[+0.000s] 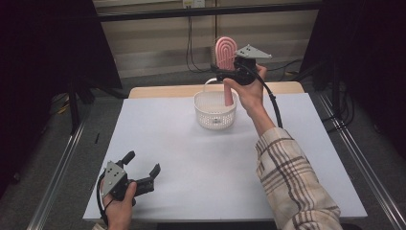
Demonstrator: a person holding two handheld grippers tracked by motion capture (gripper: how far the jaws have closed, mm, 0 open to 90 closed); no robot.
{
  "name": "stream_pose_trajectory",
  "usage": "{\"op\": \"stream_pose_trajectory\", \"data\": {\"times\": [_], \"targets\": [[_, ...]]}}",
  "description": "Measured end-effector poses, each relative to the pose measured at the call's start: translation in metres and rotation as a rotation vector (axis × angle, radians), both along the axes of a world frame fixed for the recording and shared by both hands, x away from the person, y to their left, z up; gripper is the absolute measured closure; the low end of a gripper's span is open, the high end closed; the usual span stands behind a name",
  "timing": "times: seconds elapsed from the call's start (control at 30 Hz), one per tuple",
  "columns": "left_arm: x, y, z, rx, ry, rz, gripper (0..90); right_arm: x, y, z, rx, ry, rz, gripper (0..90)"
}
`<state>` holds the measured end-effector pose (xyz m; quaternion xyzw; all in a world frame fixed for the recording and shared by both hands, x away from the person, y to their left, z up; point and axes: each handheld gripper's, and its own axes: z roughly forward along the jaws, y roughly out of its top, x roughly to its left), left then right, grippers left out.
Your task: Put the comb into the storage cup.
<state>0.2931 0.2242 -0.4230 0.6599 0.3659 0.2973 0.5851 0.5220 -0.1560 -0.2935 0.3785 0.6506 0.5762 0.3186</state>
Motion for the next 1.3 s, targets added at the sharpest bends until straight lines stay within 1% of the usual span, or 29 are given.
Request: {"op": "stream_pose_trajectory", "data": {"times": [0.03, 0.1, 0.17, 0.33, 0.5, 0.57, 0.63, 0.9, 0.93, 1.03, 1.17, 1.27, 1.3], "targets": [[0.0, 0.0, 0.0, -0.005, 0.001, 0.0, 1.7, 0.001, 0.0, -0.001, 0.0, 0.005, -0.001, 18.9], [0.0, 0.001, 0.0, -0.001, 0.002, 0.0, 1.8, 0.003, 0.0, -0.004, -0.003, 0.007, 0.0, 18.9], [0.0, 0.001, 0.0, 0.011, -0.001, 0.001, 1.8, 0.005, 0.0, -0.007, 0.0, 0.013, -0.002, 18.9], [0.0, 0.001, 0.0, 0.006, -0.001, 0.001, 1.7, 0.008, 0.001, -0.012, 0.0, 0.023, -0.004, 18.9], [0.0, 0.0, 0.0, 0.006, 0.002, -0.002, 1.7, 0.009, 0.003, -0.016, -0.006, 0.019, -0.012, 18.9], [0.0, 0.0, 0.0, 0.002, 0.0, -0.001, 1.7, 0.01, 0.003, -0.018, -0.005, 0.025, -0.005, 18.9], [0.0, 0.0, 0.0, 0.001, 0.0, -0.001, 1.8, 0.011, 0.005, -0.02, -0.018, 0.03, -0.007, 18.9], [0.0, 0.0, 0.0, 0.005, 0.0, -0.003, 1.7, 0.011, 0.001, -0.027, -0.019, 0.04, 0.004, 18.9], [0.0, 0.0, 0.0, 0.011, -0.001, -0.003, 1.7, 0.011, 0.0, -0.028, -0.018, 0.038, 0.002, 18.9], [0.0, 0.0, 0.0, 0.003, -0.003, -0.001, 1.7, 0.01, -0.002, -0.033, -0.019, 0.047, 0.002, 18.9], [0.0, -0.001, 0.0, 0.01, -0.002, -0.006, 1.8, 0.011, -0.004, -0.04, -0.018, 0.06, 0.003, 18.9], [0.0, -0.001, 0.0, 0.01, 0.002, -0.009, 1.7, 0.012, -0.004, -0.043, 0.003, 0.07, -0.001, 18.9], [0.0, -0.002, -0.001, 0.005, 0.006, -0.01, 1.7, 0.012, -0.004, -0.044, 0.001, 0.069, -0.002, 18.9]]}}
